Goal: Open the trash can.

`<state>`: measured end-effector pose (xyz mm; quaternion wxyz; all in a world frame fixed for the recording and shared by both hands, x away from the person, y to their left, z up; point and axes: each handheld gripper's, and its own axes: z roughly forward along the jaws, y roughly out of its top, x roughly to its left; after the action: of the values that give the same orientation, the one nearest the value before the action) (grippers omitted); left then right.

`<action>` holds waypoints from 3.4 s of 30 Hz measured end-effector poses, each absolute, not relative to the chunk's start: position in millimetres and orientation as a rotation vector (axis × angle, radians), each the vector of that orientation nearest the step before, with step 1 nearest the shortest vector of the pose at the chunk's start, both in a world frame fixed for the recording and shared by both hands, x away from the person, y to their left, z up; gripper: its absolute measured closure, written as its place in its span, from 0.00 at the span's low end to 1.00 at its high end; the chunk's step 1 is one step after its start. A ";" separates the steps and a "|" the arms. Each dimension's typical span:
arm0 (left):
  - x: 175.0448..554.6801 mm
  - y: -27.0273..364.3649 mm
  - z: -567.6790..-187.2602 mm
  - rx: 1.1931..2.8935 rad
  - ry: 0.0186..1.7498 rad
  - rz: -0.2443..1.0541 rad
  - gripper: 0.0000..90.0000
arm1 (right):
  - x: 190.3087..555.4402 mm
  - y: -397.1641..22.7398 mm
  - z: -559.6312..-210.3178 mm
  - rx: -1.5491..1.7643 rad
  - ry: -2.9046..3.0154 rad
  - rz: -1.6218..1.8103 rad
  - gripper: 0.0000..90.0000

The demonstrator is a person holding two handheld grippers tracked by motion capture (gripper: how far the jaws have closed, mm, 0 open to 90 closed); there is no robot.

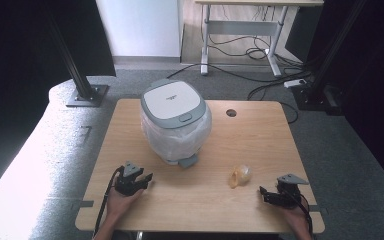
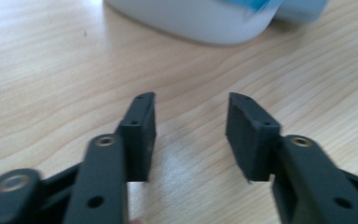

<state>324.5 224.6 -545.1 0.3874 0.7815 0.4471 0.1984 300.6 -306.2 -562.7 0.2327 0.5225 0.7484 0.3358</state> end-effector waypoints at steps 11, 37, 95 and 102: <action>315.1 228.7 -525.0 1.911 1.050 0.433 0.92 | 300.6 -306.1 -562.7 1.436 2.056 0.923 0.20; 313.3 222.6 -431.5 1.732 0.889 0.465 1.00 | 300.8 -306.3 -562.7 1.438 2.053 0.921 0.20; 375.5 141.3 -356.2 1.753 0.755 0.434 1.00 | 300.8 -306.4 -562.5 1.439 2.055 0.919 0.20; 380.5 136.0 -352.5 1.753 0.754 0.431 1.00 | 300.8 -306.4 -562.5 1.438 2.055 0.919 0.20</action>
<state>380.5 136.0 -352.5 0.5584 0.7433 0.3198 0.1827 300.8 -306.4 -562.5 0.2330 0.5235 0.7481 0.3347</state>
